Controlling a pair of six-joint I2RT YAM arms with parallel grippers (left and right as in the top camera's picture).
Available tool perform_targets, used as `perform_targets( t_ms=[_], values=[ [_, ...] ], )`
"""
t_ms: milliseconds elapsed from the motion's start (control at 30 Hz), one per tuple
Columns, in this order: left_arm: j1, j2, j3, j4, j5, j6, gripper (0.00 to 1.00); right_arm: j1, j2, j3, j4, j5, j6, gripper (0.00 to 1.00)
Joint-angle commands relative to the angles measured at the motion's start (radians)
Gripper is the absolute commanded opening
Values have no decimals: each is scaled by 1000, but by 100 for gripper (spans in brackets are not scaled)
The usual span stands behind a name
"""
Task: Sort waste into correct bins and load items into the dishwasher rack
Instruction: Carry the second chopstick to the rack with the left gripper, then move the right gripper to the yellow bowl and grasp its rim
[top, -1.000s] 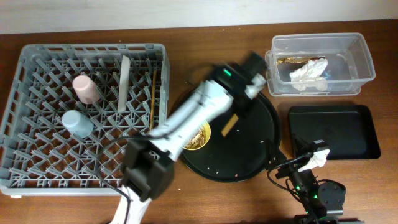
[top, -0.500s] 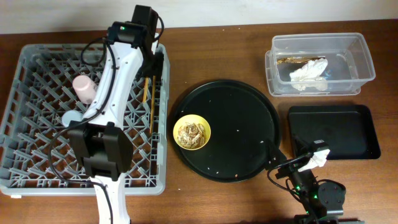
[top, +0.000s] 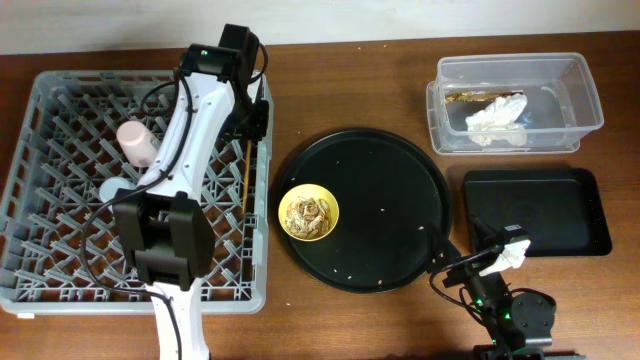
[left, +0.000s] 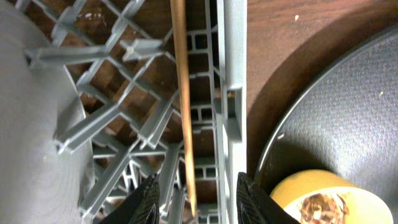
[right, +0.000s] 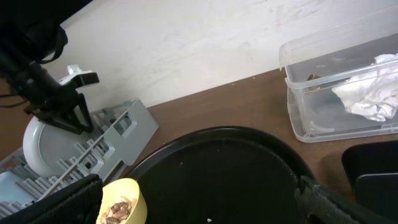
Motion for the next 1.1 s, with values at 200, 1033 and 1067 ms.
perform_targets(
  t_ms=[200,1033,1067],
  values=[
    [5,-54,536,-295,164,-6,52,0,-8,-5,-5,-13,5,99],
    [528,-211,653,-332,167,-114,99,0,19,196,481,-48,811,99],
    [528,-211,652,-333,167,-114,99,0,85,361,282,-38,624,99]
  ],
)
